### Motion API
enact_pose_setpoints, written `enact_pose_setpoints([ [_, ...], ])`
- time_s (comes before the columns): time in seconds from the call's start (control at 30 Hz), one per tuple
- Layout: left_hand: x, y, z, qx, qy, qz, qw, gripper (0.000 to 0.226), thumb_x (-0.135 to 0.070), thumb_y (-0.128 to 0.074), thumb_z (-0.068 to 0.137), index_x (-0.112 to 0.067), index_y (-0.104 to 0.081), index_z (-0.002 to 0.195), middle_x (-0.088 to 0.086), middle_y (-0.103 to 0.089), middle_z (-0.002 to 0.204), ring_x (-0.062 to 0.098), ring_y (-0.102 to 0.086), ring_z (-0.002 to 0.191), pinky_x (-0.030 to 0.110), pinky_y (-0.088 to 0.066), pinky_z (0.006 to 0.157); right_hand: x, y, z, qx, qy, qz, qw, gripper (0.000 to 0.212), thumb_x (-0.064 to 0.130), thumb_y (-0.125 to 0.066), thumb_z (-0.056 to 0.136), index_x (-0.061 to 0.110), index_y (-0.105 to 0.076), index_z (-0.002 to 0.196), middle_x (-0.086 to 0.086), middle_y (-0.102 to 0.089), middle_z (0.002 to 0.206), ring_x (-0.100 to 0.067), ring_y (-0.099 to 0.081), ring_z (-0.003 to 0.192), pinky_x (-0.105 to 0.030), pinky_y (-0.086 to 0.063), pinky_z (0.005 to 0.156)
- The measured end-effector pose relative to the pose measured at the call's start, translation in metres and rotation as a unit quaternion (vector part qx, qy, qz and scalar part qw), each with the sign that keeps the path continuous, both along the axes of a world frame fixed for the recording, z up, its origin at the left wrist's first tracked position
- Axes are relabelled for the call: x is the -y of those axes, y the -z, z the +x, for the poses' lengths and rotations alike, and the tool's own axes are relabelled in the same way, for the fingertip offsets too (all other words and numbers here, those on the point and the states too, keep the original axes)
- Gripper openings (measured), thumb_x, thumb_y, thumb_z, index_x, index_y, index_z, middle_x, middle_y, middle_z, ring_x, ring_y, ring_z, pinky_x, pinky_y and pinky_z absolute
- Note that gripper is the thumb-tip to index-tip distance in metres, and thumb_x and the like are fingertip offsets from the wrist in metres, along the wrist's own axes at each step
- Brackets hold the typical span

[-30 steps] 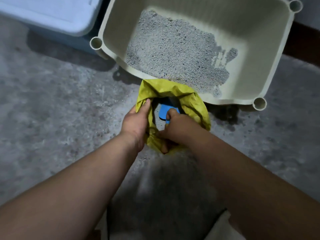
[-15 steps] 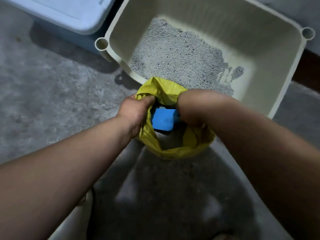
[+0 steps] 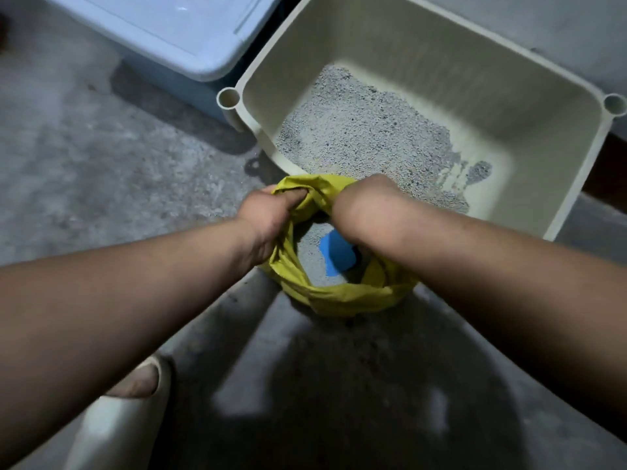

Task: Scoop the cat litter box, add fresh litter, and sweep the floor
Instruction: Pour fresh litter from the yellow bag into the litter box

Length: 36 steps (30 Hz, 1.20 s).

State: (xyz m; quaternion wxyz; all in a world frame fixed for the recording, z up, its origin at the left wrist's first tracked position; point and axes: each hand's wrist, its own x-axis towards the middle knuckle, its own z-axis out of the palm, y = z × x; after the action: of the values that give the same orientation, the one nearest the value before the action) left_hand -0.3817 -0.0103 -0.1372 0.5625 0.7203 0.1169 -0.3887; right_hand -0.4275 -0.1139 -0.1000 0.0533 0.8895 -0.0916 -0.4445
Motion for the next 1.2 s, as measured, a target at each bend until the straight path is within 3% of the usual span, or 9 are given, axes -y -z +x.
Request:
enact_pose_setpoints([
  [0.1, -0.006, 0.004, -0.006, -0.056, -0.005, -0.029, 0.998, 0.007, -0.006, -0.059, 0.087, -0.007, -0.066, 0.088, 0.011, -0.068, 0.07, 0.022, -0.065, 0.06, 0.034, -0.057, 0.067, -0.004, 0.017, -0.011, 0.013, 0.04, 0.039, 0.998, 0.04, 0.028, -0.058, 0.089, 0.016, -0.057, 0.128, -0.001, -0.054, 0.135, -0.026, -0.054, 0.122, -0.039, -0.048, 0.088],
  [0.23, -0.012, 0.011, -0.01, -0.147, 0.0, -0.042, 0.988, 0.033, -0.016, -0.051, 0.093, 0.0, -0.058, 0.122, 0.017, -0.064, 0.095, 0.025, -0.062, 0.078, 0.035, -0.053, 0.082, -0.011, 0.04, -0.029, 0.093, 0.026, 0.06, 0.994, 0.032, 0.022, -0.052, 0.092, 0.016, -0.061, 0.122, -0.003, -0.059, 0.13, -0.026, -0.056, 0.119, -0.038, -0.048, 0.091],
  [0.4, -0.015, 0.004, -0.006, -0.206, 0.037, -0.043, 0.977, 0.027, -0.024, -0.047, 0.094, -0.003, -0.064, 0.095, 0.011, -0.065, 0.088, 0.02, -0.063, 0.075, 0.027, -0.057, 0.066, -0.009, 0.063, -0.045, 0.181, 0.013, 0.103, 0.978, 0.026, 0.023, -0.052, 0.088, 0.02, -0.067, 0.109, -0.002, -0.068, 0.112, -0.024, -0.063, 0.105, -0.027, -0.044, 0.077],
  [0.5, -0.015, -0.007, 0.004, -0.118, 0.105, 0.006, 0.988, 0.015, -0.018, -0.053, 0.093, -0.01, -0.065, 0.087, 0.007, -0.07, 0.072, 0.018, -0.067, 0.062, 0.029, -0.058, 0.062, 0.0, 0.065, -0.05, 0.191, 0.021, 0.126, 0.973, 0.023, 0.025, -0.051, 0.087, 0.029, -0.066, 0.104, 0.004, -0.067, 0.109, -0.021, -0.062, 0.105, -0.025, -0.037, 0.072],
  [0.6, -0.017, -0.011, 0.019, 0.002, 0.15, 0.077, 0.986, 0.009, -0.016, -0.061, 0.089, -0.016, -0.062, 0.08, 0.004, -0.067, 0.075, 0.018, -0.063, 0.068, 0.03, -0.054, 0.075, 0.008, 0.058, -0.054, 0.209, 0.035, 0.137, 0.968, 0.019, 0.029, -0.053, 0.087, 0.033, -0.064, 0.102, 0.005, -0.066, 0.107, -0.021, -0.061, 0.103, -0.025, -0.035, 0.069],
  [0.77, -0.018, -0.014, 0.031, 0.028, 0.207, 0.078, 0.975, 0.004, -0.017, -0.065, 0.086, -0.018, -0.064, 0.09, 0.001, -0.066, 0.076, 0.013, -0.062, 0.067, 0.017, -0.054, 0.057, 0.017, 0.037, -0.059, 0.239, 0.036, 0.139, 0.96, 0.024, 0.035, -0.053, 0.089, 0.037, -0.063, 0.11, 0.005, -0.066, 0.109, -0.021, -0.059, 0.105, -0.026, -0.037, 0.072],
  [0.93, -0.021, -0.016, 0.037, 0.048, 0.28, 0.087, 0.955, 0.027, -0.025, -0.063, 0.088, -0.017, -0.063, 0.114, 0.007, -0.069, 0.095, 0.022, -0.065, 0.084, 0.032, -0.054, 0.081, 0.023, 0.024, -0.064, 0.253, 0.04, 0.112, 0.96, 0.03, 0.042, -0.053, 0.087, 0.038, -0.061, 0.116, 0.004, -0.066, 0.111, -0.021, -0.06, 0.106, -0.027, -0.042, 0.075],
  [1.1, -0.028, -0.016, 0.039, 0.063, 0.294, 0.081, 0.95, 0.035, -0.042, -0.061, 0.086, -0.023, -0.061, 0.115, 0.007, -0.07, 0.101, 0.02, -0.066, 0.08, 0.025, -0.051, 0.062, 0.029, 0.01, -0.07, 0.228, 0.038, 0.102, 0.968, 0.024, 0.039, -0.055, 0.087, 0.034, -0.063, 0.109, 0.001, -0.065, 0.107, -0.023, -0.061, 0.102, -0.024, -0.033, 0.067],
  [1.2, -0.021, -0.013, 0.037, 0.077, 0.275, 0.066, 0.956, 0.033, -0.04, -0.061, 0.087, -0.02, -0.063, 0.113, 0.008, -0.07, 0.101, 0.02, -0.066, 0.081, 0.028, -0.055, 0.072, 0.032, 0.005, -0.077, 0.222, 0.033, 0.092, 0.97, 0.025, 0.04, -0.054, 0.088, 0.034, -0.062, 0.11, 0.001, -0.065, 0.107, -0.023, -0.06, 0.104, -0.025, -0.034, 0.066],
])
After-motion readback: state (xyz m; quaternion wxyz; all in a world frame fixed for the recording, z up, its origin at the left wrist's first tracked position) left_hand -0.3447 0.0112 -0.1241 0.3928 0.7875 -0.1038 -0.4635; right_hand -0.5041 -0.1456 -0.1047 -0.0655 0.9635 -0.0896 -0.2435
